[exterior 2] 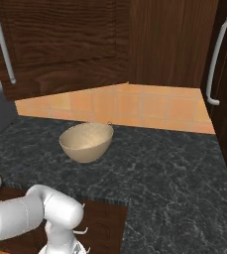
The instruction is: Open the cabinet, pick up the bread from the cabinet and place it in the basket. Then move the basket to the dining counter.
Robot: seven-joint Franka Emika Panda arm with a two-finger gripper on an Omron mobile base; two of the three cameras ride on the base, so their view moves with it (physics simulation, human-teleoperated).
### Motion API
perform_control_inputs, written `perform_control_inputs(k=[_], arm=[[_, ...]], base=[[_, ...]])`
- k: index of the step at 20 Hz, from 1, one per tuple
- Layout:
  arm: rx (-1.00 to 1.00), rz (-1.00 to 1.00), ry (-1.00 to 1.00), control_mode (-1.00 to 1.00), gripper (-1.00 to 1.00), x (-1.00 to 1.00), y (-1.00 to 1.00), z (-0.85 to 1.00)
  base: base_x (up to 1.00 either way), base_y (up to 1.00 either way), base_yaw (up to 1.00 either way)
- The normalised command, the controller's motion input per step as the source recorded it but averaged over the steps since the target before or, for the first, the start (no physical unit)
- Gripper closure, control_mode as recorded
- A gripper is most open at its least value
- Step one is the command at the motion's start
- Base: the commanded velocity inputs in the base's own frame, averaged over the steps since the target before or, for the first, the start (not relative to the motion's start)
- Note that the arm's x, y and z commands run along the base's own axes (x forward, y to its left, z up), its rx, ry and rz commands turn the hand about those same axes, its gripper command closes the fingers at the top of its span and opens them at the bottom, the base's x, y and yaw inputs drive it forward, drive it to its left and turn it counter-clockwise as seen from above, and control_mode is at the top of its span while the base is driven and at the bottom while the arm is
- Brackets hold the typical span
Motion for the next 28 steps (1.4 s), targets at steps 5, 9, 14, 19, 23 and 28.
perform_control_inputs(k=[5,9,14,19,23,28], arm=[[-0.03,-0.25,0.34,-1.00,-1.00,0.81,-0.44,-0.13],[0.00,-0.18,0.14,-1.00,-1.00,0.00,-0.87,-0.01],[0.03,-0.17,-0.02,-1.00,-1.00,-0.72,-1.00,0.00],[0.02,-0.13,-0.12,-1.00,-1.00,-0.99,-1.00,0.00],[0.00,-0.12,-0.18,-1.00,-1.00,-1.00,-0.95,0.00],[0.00,-0.13,-0.19,-1.00,-1.00,-0.98,-1.00,0.00]], base=[[0.00,0.00,0.00],[0.00,0.00,0.00],[0.00,0.00,0.00],[0.00,0.00,0.00],[0.00,0.00,0.00],[0.00,0.00,0.00]])
